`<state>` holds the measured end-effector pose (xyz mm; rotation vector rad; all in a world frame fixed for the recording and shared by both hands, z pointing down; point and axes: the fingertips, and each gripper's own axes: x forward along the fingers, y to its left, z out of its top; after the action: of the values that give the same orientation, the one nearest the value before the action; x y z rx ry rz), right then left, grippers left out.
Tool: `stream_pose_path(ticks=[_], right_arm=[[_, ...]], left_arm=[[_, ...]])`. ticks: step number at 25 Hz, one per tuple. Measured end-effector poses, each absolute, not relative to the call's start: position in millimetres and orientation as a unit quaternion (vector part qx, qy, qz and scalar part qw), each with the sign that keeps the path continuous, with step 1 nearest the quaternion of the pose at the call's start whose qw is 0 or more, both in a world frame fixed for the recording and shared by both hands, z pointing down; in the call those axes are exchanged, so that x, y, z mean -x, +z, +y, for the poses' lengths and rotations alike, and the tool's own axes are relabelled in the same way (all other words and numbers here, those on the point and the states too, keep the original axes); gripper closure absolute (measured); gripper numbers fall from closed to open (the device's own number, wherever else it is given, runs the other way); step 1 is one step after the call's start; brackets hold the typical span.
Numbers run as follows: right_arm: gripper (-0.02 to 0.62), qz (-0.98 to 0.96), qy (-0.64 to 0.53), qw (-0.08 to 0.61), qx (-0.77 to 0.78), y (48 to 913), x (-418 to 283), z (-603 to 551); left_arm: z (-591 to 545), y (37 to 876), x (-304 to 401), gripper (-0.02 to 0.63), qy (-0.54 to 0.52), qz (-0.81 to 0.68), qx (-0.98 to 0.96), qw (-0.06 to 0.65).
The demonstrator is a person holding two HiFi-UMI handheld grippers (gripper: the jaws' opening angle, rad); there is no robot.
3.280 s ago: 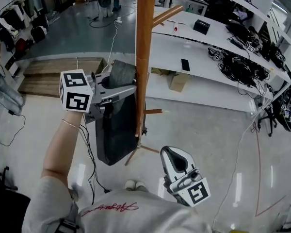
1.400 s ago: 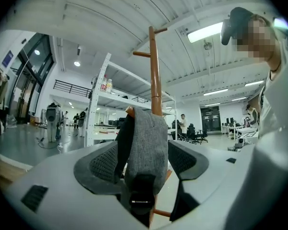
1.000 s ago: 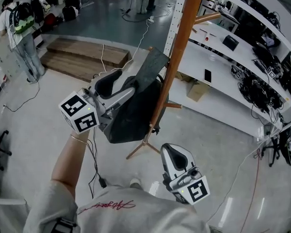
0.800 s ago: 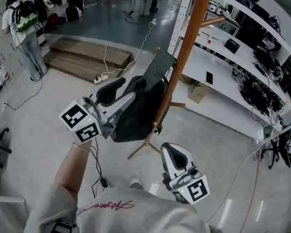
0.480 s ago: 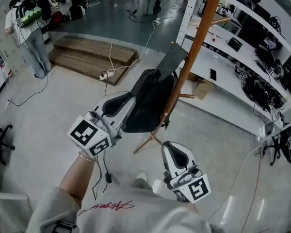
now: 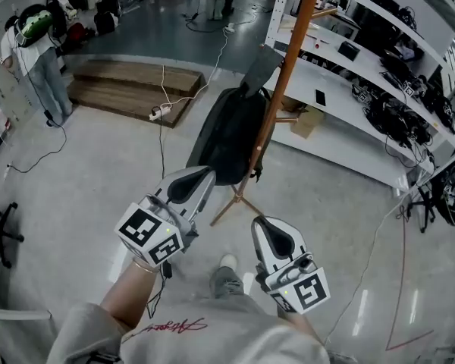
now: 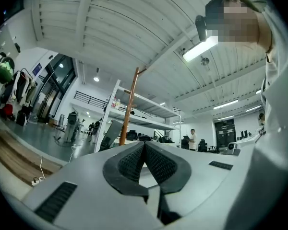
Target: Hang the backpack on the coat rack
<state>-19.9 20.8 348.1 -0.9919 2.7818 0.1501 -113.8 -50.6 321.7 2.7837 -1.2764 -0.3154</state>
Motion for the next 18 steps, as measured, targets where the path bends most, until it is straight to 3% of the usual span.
stream_pose_path(ticks=[18], right_arm=[[0.574, 0.933, 0.062, 0.088, 0.343, 338, -16, 73]], left_arm=[[32, 334, 32, 0.589, -0.076, -0.376, -0.922, 0.05]])
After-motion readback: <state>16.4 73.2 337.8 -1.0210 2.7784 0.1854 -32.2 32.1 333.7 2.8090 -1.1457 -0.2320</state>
